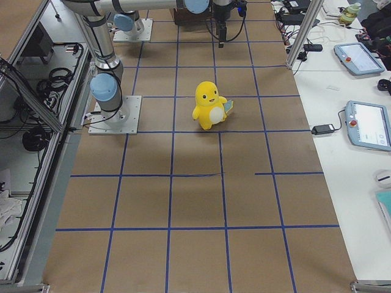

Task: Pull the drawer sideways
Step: 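Pull the handle with the left gripper, sliding the drawer out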

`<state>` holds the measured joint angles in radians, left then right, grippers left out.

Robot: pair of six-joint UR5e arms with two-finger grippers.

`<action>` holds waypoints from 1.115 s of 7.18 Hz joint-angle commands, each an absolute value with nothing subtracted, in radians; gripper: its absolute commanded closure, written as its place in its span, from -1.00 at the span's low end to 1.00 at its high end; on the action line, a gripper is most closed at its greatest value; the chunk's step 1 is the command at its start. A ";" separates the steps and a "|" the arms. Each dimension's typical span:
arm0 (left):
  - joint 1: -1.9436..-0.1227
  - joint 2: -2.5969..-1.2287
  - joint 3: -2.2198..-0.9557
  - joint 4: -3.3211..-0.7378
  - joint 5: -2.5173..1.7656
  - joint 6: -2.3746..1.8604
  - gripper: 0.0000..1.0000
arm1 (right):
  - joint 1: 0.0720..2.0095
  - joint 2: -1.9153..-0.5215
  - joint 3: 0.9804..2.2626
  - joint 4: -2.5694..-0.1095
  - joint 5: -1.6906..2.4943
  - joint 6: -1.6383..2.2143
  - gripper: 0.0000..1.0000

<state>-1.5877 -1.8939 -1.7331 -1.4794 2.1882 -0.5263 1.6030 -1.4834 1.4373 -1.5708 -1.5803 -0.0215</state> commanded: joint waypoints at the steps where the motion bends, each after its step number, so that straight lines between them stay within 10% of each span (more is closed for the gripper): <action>1: -1.609 -1.901 -1.718 -1.485 2.186 -0.545 0.95 | 1.603 -1.483 1.437 -1.571 -1.582 -0.021 -1.00; 8: -1.652 -1.902 -1.709 -1.483 2.160 -0.545 0.91 | 1.603 -1.483 1.437 -1.571 -1.582 -0.021 -1.00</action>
<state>-1.6513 -1.9011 -1.7107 -1.4839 2.1671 -0.5446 1.6030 -1.4834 1.4374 -1.5708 -1.5810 -0.0216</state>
